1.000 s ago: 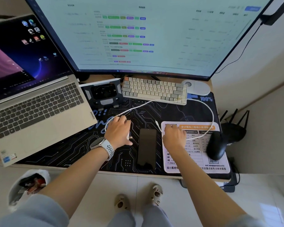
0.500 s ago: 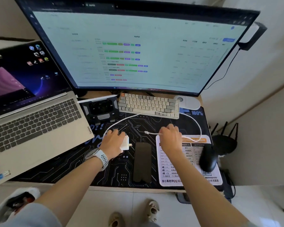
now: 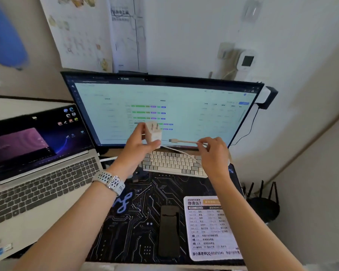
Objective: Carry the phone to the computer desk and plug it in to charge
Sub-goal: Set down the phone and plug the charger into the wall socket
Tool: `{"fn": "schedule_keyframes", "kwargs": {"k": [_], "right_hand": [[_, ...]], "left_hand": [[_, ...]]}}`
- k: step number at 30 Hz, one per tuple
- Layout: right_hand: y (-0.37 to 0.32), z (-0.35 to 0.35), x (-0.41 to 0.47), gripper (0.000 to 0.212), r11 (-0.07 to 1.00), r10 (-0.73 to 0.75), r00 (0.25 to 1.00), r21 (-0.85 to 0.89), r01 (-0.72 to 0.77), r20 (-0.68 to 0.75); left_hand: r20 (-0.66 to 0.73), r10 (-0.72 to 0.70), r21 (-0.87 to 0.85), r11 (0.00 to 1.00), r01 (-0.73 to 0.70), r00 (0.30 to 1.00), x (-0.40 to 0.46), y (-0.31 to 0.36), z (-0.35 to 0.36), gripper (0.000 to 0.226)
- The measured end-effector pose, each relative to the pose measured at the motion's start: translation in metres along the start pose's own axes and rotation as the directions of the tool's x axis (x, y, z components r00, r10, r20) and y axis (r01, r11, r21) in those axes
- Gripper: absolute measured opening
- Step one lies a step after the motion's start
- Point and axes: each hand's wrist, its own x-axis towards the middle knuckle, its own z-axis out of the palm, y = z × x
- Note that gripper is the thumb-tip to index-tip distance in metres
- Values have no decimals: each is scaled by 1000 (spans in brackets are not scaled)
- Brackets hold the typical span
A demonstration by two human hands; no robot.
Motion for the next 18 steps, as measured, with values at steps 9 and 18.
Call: {"fn": "schedule_keyframes", "kwargs": {"k": [9,18], "right_hand": [[-2,-8,-7,18,997,16,986,76,-29,164],[26,8,-7,21,986,119,867,42,-159,484]], "left_hand": [[273,93,-366,931,14,958,5,72,3,34],[100,275,-519,834,-186,956,20,148,-6,40]]}}
